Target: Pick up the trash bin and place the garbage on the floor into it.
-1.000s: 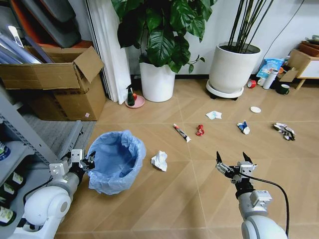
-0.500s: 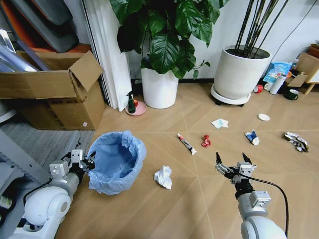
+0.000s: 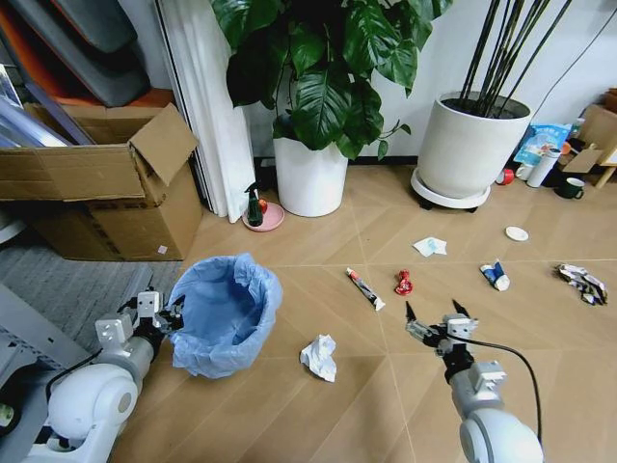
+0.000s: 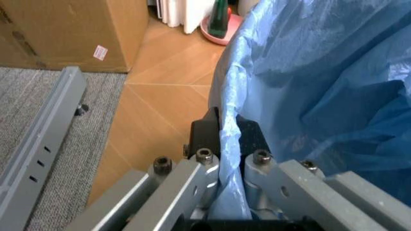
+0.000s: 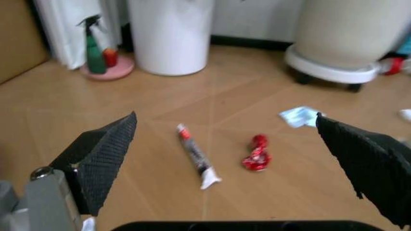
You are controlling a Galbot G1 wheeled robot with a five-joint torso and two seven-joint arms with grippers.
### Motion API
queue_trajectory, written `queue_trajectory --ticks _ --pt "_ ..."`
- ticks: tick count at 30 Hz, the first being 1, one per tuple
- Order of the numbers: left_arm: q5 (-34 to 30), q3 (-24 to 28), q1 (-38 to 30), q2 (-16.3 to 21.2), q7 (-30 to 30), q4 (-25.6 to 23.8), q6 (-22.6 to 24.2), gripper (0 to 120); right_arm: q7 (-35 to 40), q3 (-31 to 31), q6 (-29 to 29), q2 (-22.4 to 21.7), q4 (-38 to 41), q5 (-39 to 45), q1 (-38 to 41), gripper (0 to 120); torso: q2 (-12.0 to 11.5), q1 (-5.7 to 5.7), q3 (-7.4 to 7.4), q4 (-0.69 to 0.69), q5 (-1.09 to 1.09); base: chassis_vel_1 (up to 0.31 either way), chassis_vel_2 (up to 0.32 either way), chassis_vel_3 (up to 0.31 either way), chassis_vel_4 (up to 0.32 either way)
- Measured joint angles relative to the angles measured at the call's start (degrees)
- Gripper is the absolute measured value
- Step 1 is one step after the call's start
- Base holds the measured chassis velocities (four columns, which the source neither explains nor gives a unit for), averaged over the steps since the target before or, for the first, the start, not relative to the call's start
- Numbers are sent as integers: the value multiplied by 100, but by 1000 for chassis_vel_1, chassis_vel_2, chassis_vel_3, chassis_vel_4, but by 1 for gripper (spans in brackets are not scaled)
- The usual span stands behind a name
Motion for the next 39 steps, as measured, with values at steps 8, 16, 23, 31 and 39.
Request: queue_trajectory --ticks 8,16,23,31,39 --pt "-31 32 -52 41 -9 70 24 0 -306 -849 -232 -752 -950 506 734 100 0 1 1 -1 0 0 0 0 0" --pt "-55 -129 66 54 -83 35 35 0 -548 -2053 -480 -1290 -1898 1155 1607 100 0 1 1 1 2 0 0 0 0" --pt "-113 -227 213 44 -192 -93 65 0 -989 -3310 -773 -1358 -3177 1550 2882 100 -1 1 2 0 1 0 0 0 0" --pt "-114 -341 312 14 -206 -154 75 0 -985 -3969 -1132 -1058 -3782 1669 3393 100 -1 1 1 1 -3 0 0 0 0" --pt "-141 -310 281 26 -207 -161 89 0 -688 -4115 -1354 -833 -4068 1696 3403 100 0 1 1 -1 0 0 0 0 0"
